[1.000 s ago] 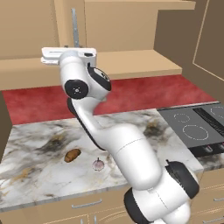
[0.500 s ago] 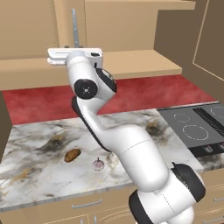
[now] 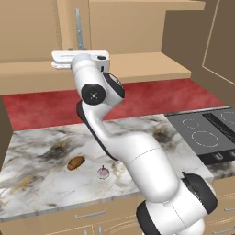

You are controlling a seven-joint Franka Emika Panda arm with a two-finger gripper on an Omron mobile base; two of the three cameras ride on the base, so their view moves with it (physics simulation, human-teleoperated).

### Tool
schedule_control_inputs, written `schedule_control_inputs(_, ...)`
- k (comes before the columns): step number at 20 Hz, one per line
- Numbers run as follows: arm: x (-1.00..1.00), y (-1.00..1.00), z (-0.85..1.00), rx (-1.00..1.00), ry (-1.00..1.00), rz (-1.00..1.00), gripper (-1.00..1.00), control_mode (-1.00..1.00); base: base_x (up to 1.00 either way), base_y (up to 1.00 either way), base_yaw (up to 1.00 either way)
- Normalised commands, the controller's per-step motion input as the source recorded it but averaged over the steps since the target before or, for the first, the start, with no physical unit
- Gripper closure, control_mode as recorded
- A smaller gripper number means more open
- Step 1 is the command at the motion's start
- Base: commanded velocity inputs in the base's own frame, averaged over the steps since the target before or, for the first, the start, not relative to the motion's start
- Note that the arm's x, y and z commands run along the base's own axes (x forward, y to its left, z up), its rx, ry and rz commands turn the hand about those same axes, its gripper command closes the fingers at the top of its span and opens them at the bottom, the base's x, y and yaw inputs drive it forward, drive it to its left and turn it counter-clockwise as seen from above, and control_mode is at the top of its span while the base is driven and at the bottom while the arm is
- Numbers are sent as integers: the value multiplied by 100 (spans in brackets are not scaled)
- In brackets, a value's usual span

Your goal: Pick the pan from the cabinet and place it on the stove. Then turn on the stove burner for the pan.

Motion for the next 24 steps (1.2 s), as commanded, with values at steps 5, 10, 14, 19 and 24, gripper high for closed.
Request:
schedule_control_inputs(5, -11, 0, 0, 0, -4, -7, 100, -100, 0, 0, 0)
schedule_control_inputs(10, -52, 8, 0, 0, -7, -5, 100, -100, 0, 0, 0)
schedule_control_inputs(14, -44, 30, 0, 0, -2, 0, 100, -100, 0, 0, 0)
schedule_control_inputs(19, -39, 63, 0, 0, 1, 1, 100, -100, 0, 0, 0)
schedule_control_inputs(24, -54, 84, 0, 0, 4, 7, 100, -100, 0, 0, 0)
